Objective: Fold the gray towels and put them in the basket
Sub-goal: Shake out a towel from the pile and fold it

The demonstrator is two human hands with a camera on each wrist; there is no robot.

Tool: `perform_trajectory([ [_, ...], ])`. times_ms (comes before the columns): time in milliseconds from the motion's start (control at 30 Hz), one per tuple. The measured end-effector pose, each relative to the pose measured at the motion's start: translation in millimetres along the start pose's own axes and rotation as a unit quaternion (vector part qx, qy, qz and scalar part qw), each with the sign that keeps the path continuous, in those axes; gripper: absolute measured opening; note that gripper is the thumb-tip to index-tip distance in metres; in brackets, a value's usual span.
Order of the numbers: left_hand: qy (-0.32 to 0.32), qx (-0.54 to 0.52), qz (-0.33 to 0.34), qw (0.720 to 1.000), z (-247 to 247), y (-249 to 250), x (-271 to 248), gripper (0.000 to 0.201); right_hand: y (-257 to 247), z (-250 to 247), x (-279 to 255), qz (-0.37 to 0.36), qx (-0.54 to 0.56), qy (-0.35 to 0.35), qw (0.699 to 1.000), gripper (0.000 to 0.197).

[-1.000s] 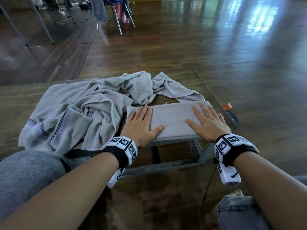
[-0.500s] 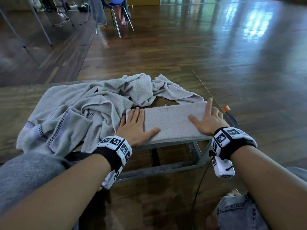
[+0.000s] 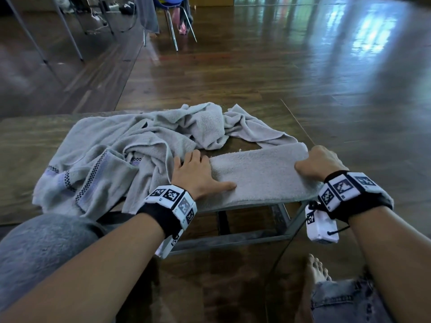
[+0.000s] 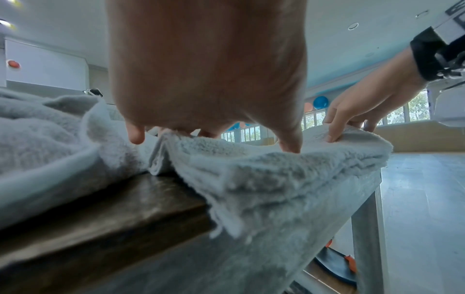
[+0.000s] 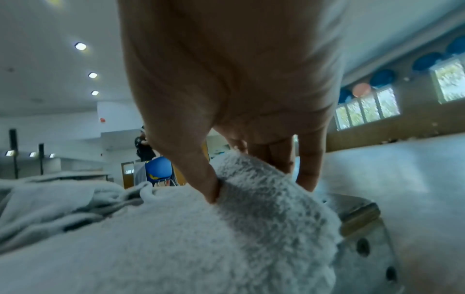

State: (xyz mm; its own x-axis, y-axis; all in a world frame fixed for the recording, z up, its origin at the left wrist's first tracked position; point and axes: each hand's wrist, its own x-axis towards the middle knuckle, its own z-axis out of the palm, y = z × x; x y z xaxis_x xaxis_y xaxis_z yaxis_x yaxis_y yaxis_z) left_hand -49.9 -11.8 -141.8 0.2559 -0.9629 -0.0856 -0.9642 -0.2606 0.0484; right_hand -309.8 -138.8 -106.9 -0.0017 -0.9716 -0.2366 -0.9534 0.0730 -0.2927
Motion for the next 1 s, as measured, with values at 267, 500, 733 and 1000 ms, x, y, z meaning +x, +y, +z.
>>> perform_trajectory([
  [267,0.013,-0.049,-0.028,0.998,-5,0,0,0.089,3,3,7,-0.018,-0.037,-0.075,0.996,0.048],
  [500,0.029,-0.127,-0.021,0.991,-18,2,-3,0.048,-8,-16,4,-0.047,0.011,-0.055,0.997,0.034],
  [733,0.004,-0.266,-0.038,0.963,-15,-5,-11,0.060,-47,-17,-5,-0.279,0.147,0.289,0.904,0.033],
  [1000,-0.057,-0.345,-0.012,0.937,-28,5,-14,0.015,-16,24,-30,-0.370,0.006,-0.040,0.928,0.061],
])
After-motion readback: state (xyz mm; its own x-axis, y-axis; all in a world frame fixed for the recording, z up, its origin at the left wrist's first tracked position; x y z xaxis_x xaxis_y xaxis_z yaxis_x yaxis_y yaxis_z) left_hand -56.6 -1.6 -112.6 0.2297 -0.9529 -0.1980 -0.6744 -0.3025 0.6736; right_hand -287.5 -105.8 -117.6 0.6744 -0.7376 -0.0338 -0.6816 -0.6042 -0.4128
